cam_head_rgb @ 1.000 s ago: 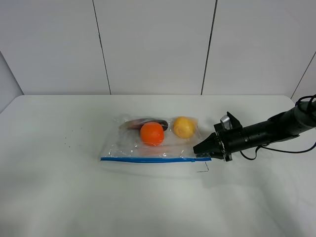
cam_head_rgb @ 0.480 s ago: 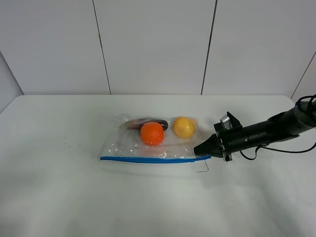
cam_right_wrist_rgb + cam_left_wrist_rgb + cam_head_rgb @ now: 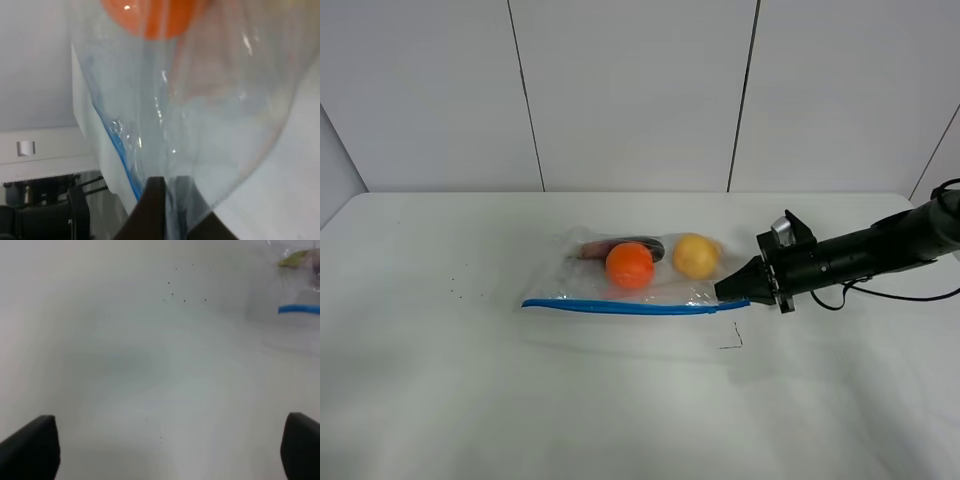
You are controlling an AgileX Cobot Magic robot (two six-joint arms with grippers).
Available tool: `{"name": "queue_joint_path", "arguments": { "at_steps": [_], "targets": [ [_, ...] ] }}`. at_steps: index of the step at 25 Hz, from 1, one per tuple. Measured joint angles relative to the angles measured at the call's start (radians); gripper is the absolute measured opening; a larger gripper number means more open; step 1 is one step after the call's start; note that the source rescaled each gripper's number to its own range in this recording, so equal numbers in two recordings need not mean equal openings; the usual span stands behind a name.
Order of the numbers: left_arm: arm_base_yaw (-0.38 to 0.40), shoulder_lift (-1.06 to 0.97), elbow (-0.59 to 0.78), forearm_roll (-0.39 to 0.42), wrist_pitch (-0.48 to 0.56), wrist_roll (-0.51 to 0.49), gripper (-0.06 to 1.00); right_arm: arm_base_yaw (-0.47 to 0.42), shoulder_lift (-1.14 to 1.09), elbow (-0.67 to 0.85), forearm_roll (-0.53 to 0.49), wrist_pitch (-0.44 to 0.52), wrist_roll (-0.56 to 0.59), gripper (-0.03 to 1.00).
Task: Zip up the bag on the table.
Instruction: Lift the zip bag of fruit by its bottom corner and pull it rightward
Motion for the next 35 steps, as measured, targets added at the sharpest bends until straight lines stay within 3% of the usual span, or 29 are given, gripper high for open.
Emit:
{"name": "queue_joint_path", "arguments": {
  "at_steps": [17, 35],
  "targets": [
    [0.000, 0.000, 0.000, 0.000, 0.000, 0.000, 0.98, 0.000, -0.086, -0.086, -0.028, 0.000, 0.129, 0.00],
    [0.000, 0.000, 0.000, 0.000, 0.000, 0.000, 0.98, 0.000, -0.086, -0.087, -0.035, 0.000, 0.155, 0.00]
  ]
}}
